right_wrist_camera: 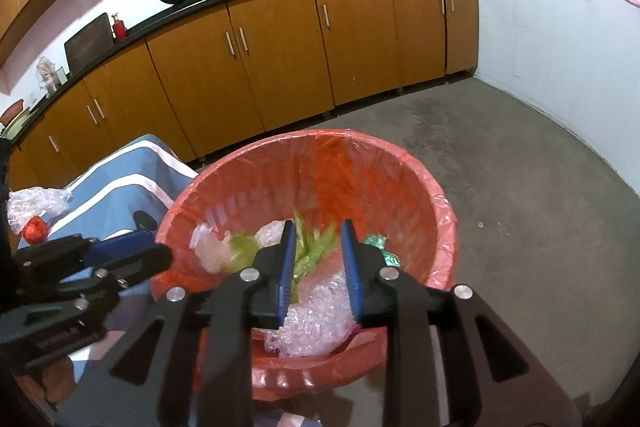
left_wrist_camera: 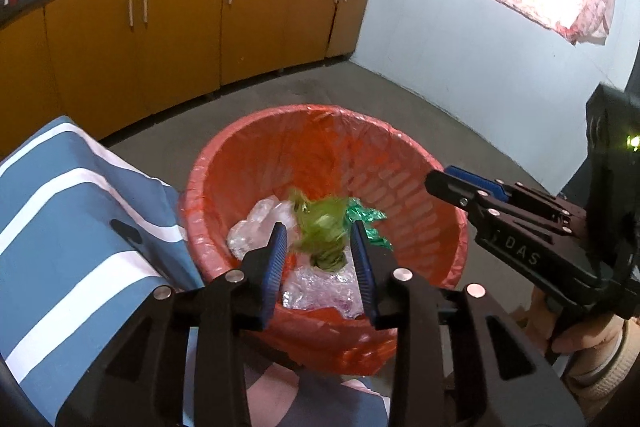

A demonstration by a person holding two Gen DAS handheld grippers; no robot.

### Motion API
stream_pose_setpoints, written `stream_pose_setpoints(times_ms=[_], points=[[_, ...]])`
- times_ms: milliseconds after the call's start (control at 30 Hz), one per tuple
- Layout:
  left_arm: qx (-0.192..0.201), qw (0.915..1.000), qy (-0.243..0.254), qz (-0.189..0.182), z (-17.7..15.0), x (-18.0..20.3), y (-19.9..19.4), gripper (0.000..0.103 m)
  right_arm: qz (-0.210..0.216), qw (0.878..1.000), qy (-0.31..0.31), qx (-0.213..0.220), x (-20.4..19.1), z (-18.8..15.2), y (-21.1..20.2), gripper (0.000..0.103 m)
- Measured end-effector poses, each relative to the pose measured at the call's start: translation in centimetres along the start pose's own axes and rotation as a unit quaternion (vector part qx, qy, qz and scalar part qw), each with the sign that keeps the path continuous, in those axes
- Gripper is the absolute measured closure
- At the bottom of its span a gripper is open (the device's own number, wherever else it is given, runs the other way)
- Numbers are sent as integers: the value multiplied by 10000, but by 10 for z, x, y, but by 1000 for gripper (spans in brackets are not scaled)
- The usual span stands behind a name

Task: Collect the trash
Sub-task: 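Move both open tools back toward the red bag and bubble wrap on the table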

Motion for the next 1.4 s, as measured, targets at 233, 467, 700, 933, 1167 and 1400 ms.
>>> stream_pose_setpoints(times_ms=[233,467,700,933,1167,1400], points=[[277,9986,-149,432,0,-28,-33,69,113,9999,-95,79,-22,8,-10,77],[597,9907,-322,1180,-14,-84,-88,65,607,9971,-434,129,-89,19,-17,74],[838,9703,-788,2127,-52,-163,-160,62,1233,9886,-861,-35,-177,15,-16,70],[901,9402,-1229,3046,-96,-235,-223,56,1799,9747,-1302,-242,-272,-4,-9,70],[987,9075,-1805,3662,-131,-295,-267,50,2222,9580,-1771,-386,-360,-24,7,65],[1172,8883,-2093,3917,-137,-338,-283,43,2261,9488,-2178,-358,-435,-34,45,47]])
Point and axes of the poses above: each gripper's, at about its wrist camera, not at the fingertips, and y roughly the way its jaws point, x to its right, z to its top, the point moved 6 cm from there along y, roughly the way its jaws point, and after that the axes turned 4 degrees about x, right-handed, at the moved point
